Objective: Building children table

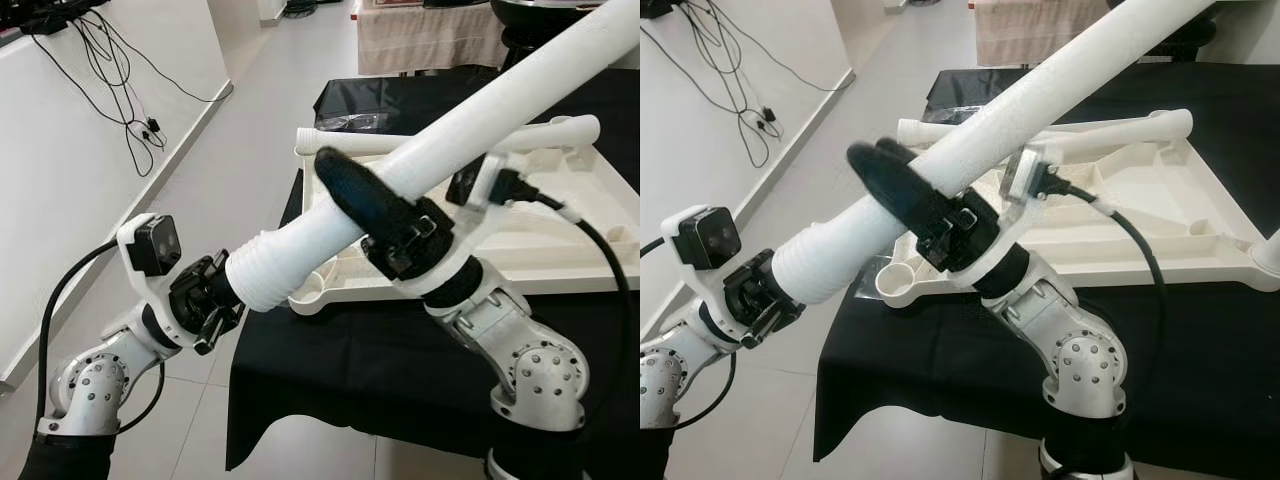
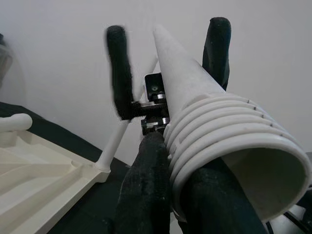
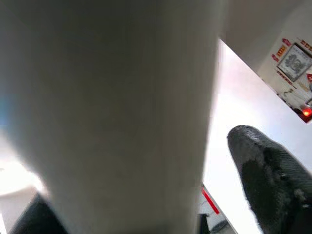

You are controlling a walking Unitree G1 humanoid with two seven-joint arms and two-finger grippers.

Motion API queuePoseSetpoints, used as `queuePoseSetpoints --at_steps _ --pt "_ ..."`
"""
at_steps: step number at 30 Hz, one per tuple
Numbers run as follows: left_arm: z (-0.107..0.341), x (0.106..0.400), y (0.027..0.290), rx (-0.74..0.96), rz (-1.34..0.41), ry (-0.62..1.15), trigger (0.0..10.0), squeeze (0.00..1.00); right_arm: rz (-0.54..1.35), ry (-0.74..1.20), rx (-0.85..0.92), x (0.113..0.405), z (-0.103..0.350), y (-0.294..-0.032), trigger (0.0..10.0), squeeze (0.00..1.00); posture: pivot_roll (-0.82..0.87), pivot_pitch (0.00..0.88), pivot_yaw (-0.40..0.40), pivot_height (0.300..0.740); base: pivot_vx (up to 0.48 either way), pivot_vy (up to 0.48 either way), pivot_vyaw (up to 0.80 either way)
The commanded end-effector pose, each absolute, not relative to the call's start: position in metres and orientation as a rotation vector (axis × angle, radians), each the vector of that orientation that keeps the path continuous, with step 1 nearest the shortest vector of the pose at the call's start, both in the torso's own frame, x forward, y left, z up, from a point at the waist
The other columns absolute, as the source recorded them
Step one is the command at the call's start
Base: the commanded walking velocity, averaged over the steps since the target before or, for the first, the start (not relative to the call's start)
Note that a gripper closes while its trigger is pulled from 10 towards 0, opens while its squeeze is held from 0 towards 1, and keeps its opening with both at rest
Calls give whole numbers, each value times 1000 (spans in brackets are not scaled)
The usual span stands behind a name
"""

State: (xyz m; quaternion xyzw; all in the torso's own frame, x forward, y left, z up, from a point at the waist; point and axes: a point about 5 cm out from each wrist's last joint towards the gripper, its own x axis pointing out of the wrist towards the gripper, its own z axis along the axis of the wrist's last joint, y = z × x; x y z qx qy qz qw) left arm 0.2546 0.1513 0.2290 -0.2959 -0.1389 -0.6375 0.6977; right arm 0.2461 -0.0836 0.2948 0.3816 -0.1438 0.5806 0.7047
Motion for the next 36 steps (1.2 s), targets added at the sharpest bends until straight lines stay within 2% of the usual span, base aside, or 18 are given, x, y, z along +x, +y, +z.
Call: queuePoseSetpoints --at_steps 1,2,3,19,20,21,22,23,29,31,35,36 --pt "226 249 146 -643 -1459 -280 0 0 1346 -326 837 243 299 -78 4667 0 -79 140 91 740 0 0 0" --pt "226 249 146 -643 -1459 -280 0 0 1346 -326 837 243 299 -78 4667 0 -79 140 91 740 0 0 0" --pt "226 249 146 -644 -1459 -282 0 0 1365 -335 839 241 300 -77 0 0 -79 140 91 740 0 0 0" --pt "227 256 146 -625 -1403 -300 0 0 1404 -338 858 234 301 -72 0 0 -81 136 85 740 0 0 0" --pt "226 258 147 -635 -1378 -291 7529 882 1388 -338 854 236 300 -74 0 0 -84 137 86 740 0 0 0" --pt "225 260 147 -643 -1360 -286 8784 1000 1374 -339 852 237 300 -75 0 0 -85 137 86 740 0 0 0" --pt "225 260 147 -643 -1360 -286 8784 1000 1374 -339 852 237 300 -75 0 0 -85 137 86 740 0 0 0" --pt "225 263 149 -651 -1331 -282 10000 1000 1342 -342 849 241 299 -77 0 0 -85 136 88 740 0 0 0" --pt "223 265 155 -657 -1303 -267 10000 1000 1225 -360 850 254 298 -89 0 0 -83 135 93 740 0 0 0" --pt "217 256 162 -610 -1341 -231 10000 1000 1168 -375 854 261 298 -99 0 0 -84 136 93 740 0 0 0" --pt "211 253 189 -573 -1300 -197 10000 1000 1133 -411 852 264 300 -115 0 0 -78 137 96 740 0 0 0" --pt "211 253 189 -573 -1300 -197 10000 1000 1133 -411 852 264 300 -115 0 0 -78 137 96 740 0 0 0"
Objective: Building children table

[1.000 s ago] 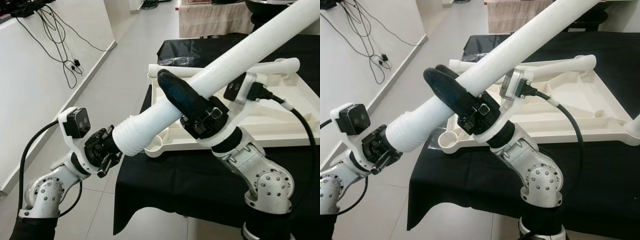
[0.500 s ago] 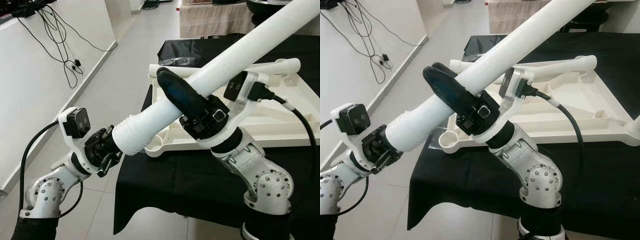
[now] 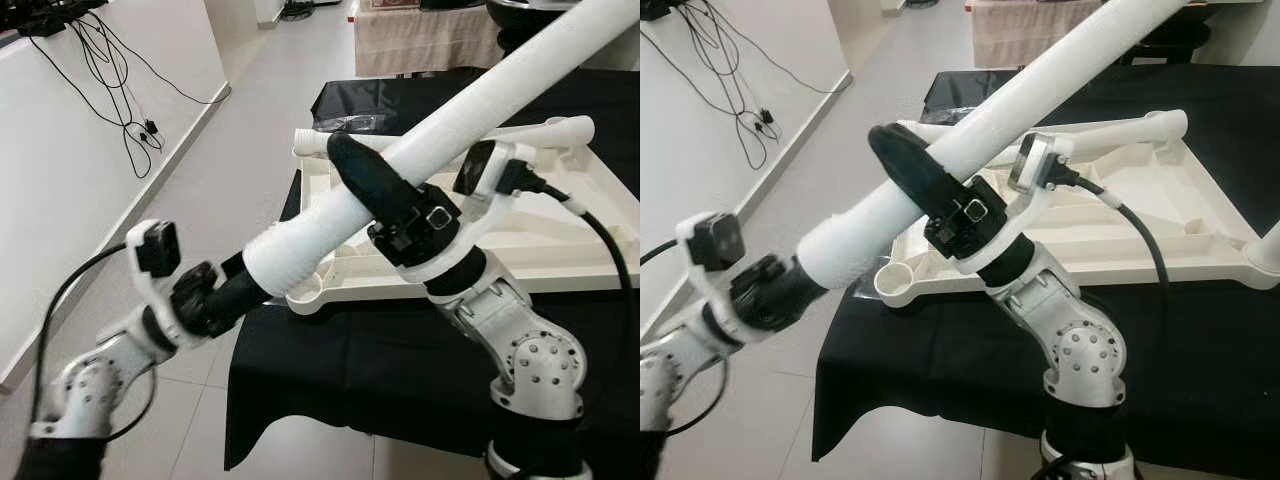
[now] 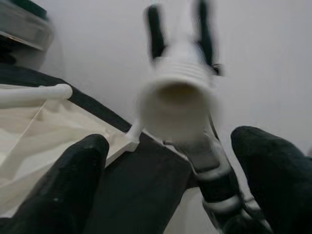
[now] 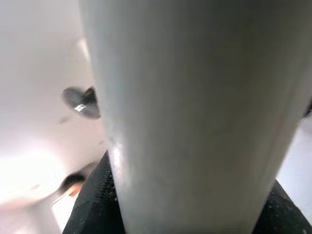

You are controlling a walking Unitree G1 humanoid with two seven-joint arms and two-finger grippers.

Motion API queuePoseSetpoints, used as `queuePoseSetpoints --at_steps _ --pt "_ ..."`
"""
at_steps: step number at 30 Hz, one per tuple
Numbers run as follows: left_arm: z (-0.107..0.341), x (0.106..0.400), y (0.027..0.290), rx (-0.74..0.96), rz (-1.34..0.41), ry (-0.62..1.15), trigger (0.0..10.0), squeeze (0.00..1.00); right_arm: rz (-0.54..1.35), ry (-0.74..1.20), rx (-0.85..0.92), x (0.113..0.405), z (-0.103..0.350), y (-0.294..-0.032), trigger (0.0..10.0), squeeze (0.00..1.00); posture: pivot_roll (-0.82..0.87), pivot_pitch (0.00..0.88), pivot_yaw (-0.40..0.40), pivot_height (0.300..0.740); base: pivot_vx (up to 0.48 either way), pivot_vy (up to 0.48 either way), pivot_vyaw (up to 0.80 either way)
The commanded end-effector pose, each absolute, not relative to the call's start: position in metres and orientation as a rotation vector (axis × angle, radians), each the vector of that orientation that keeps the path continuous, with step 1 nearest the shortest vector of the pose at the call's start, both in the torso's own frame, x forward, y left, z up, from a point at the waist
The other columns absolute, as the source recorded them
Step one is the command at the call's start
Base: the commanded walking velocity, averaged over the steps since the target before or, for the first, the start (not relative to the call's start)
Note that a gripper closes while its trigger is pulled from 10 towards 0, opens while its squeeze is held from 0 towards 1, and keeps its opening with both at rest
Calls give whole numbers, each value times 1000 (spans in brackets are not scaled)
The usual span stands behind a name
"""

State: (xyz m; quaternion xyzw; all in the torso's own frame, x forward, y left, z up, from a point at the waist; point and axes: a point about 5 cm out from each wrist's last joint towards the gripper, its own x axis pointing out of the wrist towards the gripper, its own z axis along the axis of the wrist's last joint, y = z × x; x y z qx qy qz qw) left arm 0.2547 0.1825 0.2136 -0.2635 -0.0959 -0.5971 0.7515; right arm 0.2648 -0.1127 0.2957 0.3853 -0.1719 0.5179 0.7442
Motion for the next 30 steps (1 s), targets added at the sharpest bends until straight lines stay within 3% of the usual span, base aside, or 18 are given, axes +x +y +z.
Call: queuePoseSetpoints --at_steps 1,7,13,14,15,16,20,21,24,30 --pt "210 252 198 -560 -1283 -190 10000 1000 1122 -424 851 265 302 -120 0 0 -78 137 96 740 0 0 0" --pt "201 243 217 -541 -1226 -148 10000 1000 1049 -480 867 272 308 -136 0 0 -76 138 98 740 0 0 0" --pt "189 237 217 -549 -1208 -109 10000 1000 922 -508 902 284 310 -150 0 0 -73 130 97 740 0 0 0" --pt "186 236 215 -552 -1207 -100 10000 1000 881 -506 914 287 309 -153 3294 0 -69 125 94 740 0 0 0" --pt "186 236 215 -552 -1207 -100 10000 1000 881 -506 914 287 309 -153 3294 0 -69 125 94 740 0 0 0" --pt "183 234 211 -553 -1214 -88 10000 1000 828 -496 915 293 306 -156 10000 0 -69 125 94 740 0 0 0" --pt "175 232 196 -514 -1192 -73 10000 1000 689 -457 810 306 295 -158 10000 0 -68 122 95 740 0 0 0" --pt "173 237 188 -474 -1134 -79 10000 0 623 -419 701 311 286 -154 10000 0 -67 120 95 740 0 0 0" --pt "172 240 184 -462 -1107 -83 10000 0 596 -402 644 313 282 -152 10000 0 -68 120 96 740 0 0 0" --pt "167 263 156 -397 -852 -76 10000 0 467 -312 413 321 253 -140 10000 0 -58 115 108 740 0 0 0"
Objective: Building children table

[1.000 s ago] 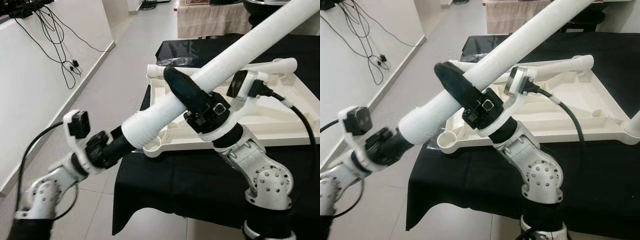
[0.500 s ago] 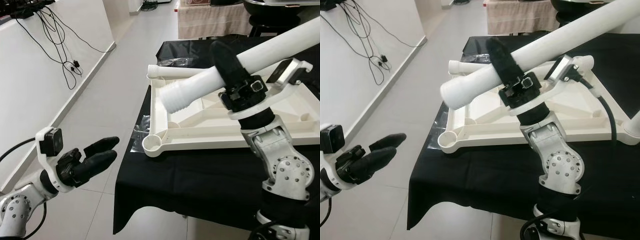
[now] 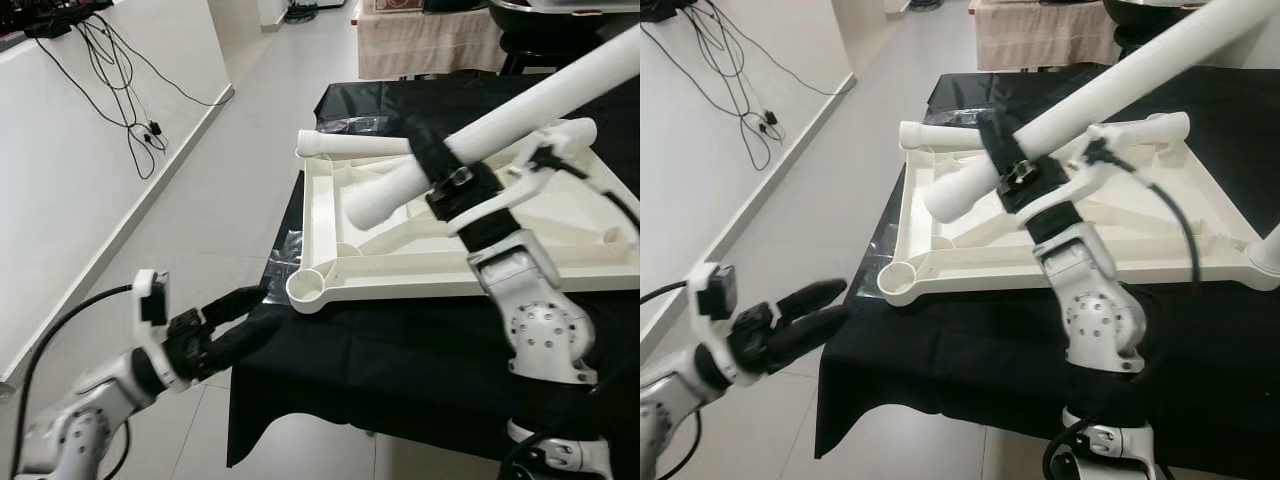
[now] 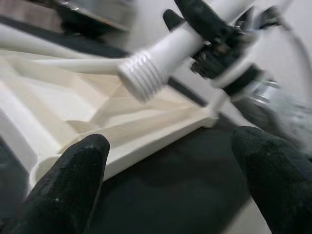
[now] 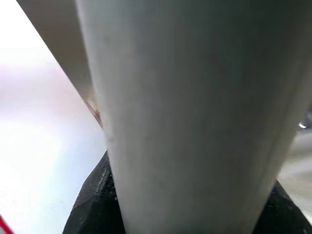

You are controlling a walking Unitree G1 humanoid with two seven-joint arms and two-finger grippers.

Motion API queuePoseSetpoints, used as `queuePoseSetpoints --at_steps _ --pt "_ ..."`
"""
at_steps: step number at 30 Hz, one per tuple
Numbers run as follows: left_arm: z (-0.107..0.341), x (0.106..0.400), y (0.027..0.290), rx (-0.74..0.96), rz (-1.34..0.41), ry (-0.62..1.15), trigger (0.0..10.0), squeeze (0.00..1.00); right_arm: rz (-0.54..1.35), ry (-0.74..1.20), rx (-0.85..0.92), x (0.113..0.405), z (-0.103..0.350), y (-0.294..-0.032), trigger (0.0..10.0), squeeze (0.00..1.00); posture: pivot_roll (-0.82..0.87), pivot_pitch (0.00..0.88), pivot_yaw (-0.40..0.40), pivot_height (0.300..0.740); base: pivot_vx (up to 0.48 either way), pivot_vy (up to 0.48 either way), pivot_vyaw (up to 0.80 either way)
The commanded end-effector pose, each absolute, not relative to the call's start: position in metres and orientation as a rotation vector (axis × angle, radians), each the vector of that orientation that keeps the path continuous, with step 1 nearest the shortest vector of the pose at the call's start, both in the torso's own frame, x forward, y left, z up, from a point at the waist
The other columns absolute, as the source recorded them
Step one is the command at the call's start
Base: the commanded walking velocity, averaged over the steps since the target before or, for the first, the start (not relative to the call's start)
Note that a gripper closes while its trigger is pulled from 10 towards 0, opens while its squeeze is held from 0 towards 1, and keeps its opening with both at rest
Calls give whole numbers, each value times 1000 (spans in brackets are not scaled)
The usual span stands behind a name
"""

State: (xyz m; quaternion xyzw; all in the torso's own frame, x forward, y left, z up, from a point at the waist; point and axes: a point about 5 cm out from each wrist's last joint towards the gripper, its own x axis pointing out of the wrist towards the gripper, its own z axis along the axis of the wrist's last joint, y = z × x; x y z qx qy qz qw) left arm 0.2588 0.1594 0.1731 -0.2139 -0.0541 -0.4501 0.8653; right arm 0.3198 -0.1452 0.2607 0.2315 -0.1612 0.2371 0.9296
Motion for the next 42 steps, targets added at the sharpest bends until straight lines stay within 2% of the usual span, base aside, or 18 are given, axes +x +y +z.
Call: queuePoseSetpoints --at_steps 1,2,5,8,11,20,27,29,30,31,35,42 --pt "167 263 156 -397 -852 -76 10000 0 467 -312 413 321 253 -140 10000 0 -58 115 108 740 0 0 0" --pt "167 263 156 -397 -852 -76 10000 0 467 -312 413 321 253 -140 10000 0 -58 115 108 740 0 0 0" --pt "166 270 139 -341 -702 -77 10000 0 433 -293 284 322 241 -133 10000 0 -38 113 109 740 0 0 0" --pt "167 270 136 -317 -667 -87 10000 0 430 -295 267 322 240 -131 10000 0 -33 116 108 740 0 0 0" --pt "166 265 126 -194 -596 -81 10000 0 510 -308 247 324 243 -121 10000 0 -21 132 107 740 0 0 0" --pt "160 249 113 41 -578 -66 10000 0 750 -328 208 321 255 -91 10000 0 7 173 93 740 0 0 800" --pt "160 243 109 82 -549 -78 10000 0 855 -326 161 321 255 -80 10000 0 22 193 84 740 0 0 800" --pt "160 242 107 105 -572 -78 10000 0 869 -325 84 327 253 -76 10000 0 25 203 86 740 0 0 800" --pt "160 242 107 105 -572 -78 10000 0 869 -325 84 327 253 -76 10000 0 25 203 86 740 0 0 800" --pt "160 238 103 147 -612 -85 10000 0 815 -328 5 337 254 -77 10000 0 34 217 84 740 0 0 463" --pt "161 234 103 162 -637 -83 10000 0 764 -318 -26 347 257 -84 10000 0 38 234 85 740 0 0 116" --pt "161 232 113 161 -620 -61 10000 0 708 -302 -136 361 270 -117 10000 0 2 272 70 740 0 0 0"
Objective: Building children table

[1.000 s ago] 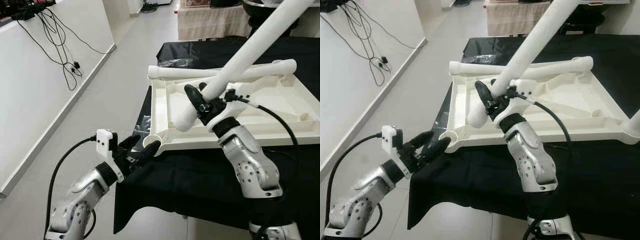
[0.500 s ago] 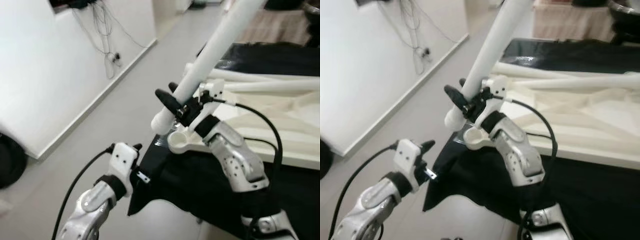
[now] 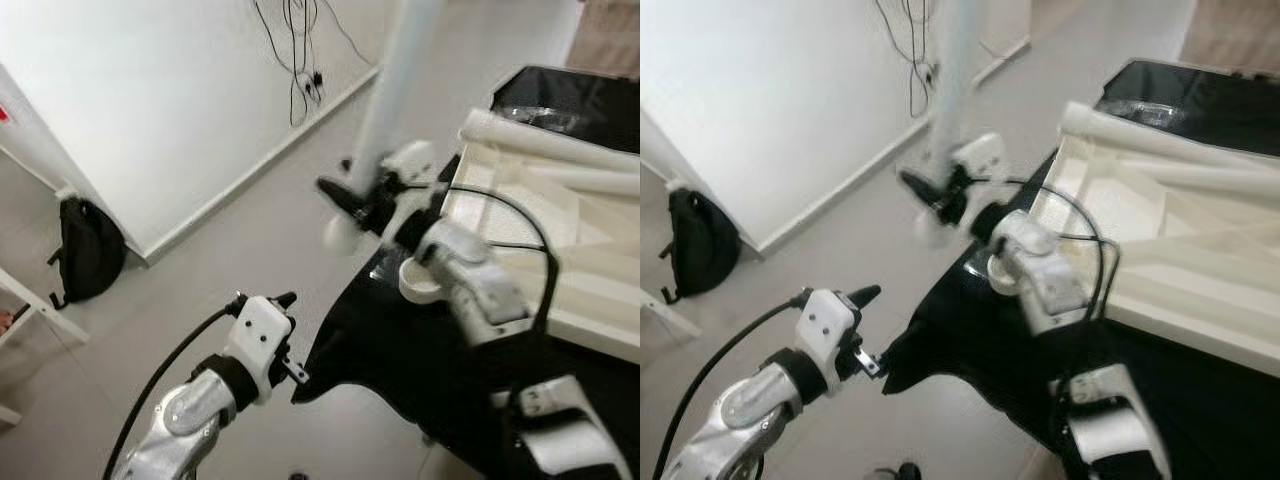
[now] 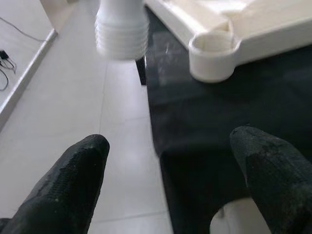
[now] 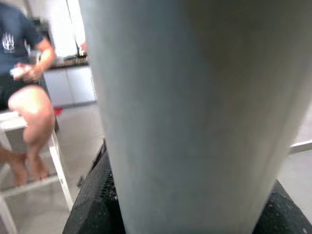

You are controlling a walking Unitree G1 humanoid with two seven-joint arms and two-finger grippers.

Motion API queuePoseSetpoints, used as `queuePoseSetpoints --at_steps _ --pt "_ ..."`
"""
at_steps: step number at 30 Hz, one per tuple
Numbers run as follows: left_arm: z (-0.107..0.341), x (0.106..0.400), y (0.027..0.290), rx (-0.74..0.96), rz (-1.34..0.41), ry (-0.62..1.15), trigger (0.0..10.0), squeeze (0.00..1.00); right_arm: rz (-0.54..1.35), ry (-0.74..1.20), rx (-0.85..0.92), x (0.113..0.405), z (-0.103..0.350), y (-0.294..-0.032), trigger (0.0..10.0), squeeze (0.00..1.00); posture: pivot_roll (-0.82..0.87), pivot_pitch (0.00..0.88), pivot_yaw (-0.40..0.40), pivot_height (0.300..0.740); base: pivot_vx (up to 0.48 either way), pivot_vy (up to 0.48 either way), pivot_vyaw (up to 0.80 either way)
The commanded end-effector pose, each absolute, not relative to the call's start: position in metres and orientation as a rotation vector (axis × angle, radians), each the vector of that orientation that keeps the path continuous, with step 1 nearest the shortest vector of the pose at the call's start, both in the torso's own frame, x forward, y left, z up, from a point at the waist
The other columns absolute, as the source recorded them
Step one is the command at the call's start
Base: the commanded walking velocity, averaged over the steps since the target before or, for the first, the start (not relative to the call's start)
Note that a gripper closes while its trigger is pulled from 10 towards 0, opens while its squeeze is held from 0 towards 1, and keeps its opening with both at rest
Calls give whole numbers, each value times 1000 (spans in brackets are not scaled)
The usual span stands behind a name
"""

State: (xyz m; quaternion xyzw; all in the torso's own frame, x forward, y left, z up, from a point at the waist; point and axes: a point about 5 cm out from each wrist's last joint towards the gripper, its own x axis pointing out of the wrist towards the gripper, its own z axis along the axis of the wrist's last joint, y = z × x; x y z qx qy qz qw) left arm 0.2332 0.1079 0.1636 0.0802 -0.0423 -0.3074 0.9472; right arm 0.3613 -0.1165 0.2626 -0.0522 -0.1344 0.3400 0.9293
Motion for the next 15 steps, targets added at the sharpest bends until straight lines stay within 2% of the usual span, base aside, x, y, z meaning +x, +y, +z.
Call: queuePoseSetpoints --at_steps 1,8,15 --pt "161 232 113 161 -620 -61 10000 0 708 -302 -136 361 270 -117 10000 0 2 272 70 740 0 0 0" --pt "159 237 111 165 -635 -69 10000 0 769 -286 -219 361 278 -127 10000 0 -44 291 43 740 0 0 0" --pt "159 234 107 145 -646 -78 10000 0 929 -326 -160 351 294 -132 10000 0 -47 306 32 740 0 0 0"
